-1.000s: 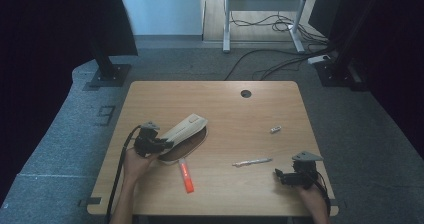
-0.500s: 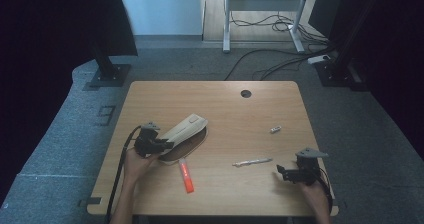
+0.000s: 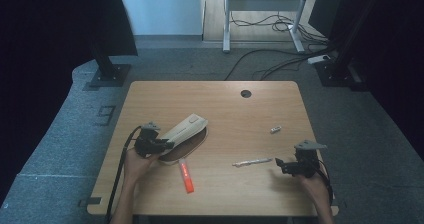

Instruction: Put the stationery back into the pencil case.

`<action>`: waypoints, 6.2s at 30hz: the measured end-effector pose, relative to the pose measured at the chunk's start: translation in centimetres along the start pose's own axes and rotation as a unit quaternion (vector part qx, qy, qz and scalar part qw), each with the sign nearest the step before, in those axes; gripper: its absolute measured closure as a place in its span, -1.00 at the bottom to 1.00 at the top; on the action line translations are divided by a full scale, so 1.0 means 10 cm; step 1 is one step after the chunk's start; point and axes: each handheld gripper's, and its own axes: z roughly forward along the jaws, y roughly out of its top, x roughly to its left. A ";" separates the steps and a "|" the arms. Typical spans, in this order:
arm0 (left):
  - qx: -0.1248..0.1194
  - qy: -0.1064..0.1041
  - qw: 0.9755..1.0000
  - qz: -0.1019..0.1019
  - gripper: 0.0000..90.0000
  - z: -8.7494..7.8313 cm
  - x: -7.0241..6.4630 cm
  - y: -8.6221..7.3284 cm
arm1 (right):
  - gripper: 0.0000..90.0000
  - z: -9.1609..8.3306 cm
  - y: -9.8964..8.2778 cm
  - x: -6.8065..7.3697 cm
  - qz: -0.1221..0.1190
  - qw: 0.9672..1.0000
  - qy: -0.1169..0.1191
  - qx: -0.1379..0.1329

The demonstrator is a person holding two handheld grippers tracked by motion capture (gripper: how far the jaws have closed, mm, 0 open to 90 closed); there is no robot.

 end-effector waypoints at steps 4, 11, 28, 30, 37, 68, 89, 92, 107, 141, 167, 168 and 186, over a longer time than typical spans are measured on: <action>0.000 0.000 1.000 0.001 0.63 0.00 0.00 0.00 | -0.94 0.02 0.07 -0.01 -0.005 1.000 -0.001 0.003; -0.002 -0.004 1.000 -0.002 0.62 0.00 0.01 0.00 | -0.93 0.07 0.15 -0.05 0.005 1.000 0.003 0.002; -0.002 -0.007 1.000 0.000 0.61 0.00 0.01 0.00 | -0.80 0.23 0.42 -0.14 -0.009 1.000 0.014 0.004; -0.002 -0.007 1.000 0.000 0.61 0.00 0.01 0.00 | -0.79 0.25 0.45 -0.16 -0.009 1.000 0.011 0.003; -0.002 -0.007 1.000 0.000 0.60 0.00 0.01 -0.01 | -0.72 0.30 0.52 -0.22 -0.007 1.000 -0.001 -0.001; -0.001 -0.010 1.000 0.000 0.60 0.00 0.01 -0.01 | -0.38 0.76 0.69 -0.44 0.009 1.000 -0.019 0.014; 0.000 -0.012 1.000 0.001 0.59 0.01 0.01 -0.01 | -0.05 1.00 0.68 -0.47 0.019 0.999 -0.022 0.031; 0.000 -0.012 1.000 0.001 0.59 0.01 0.01 -0.01 | 0.01 1.01 0.67 -0.48 0.024 0.999 -0.024 0.032; -0.004 -0.016 1.000 -0.005 0.59 0.00 0.02 -0.01 | 0.04 0.92 0.70 -0.43 0.035 0.999 -0.015 0.012; -0.031 -0.015 0.999 -0.006 0.67 -0.09 0.03 -0.02 | 0.04 0.85 1.02 0.21 -0.031 0.998 0.062 -0.002; -0.033 -0.019 0.999 -0.004 0.67 -0.11 0.04 -0.02 | 0.04 1.07 1.27 0.77 -0.072 0.991 0.109 -0.005; -0.033 -0.019 0.999 -0.004 0.67 -0.11 0.04 -0.02 | 0.04 1.08 1.28 0.80 -0.073 0.991 0.112 -0.004; -0.033 -0.020 0.999 -0.003 0.67 -0.12 0.04 -0.02 | 0.04 1.27 1.39 1.13 -0.096 0.987 0.132 -0.001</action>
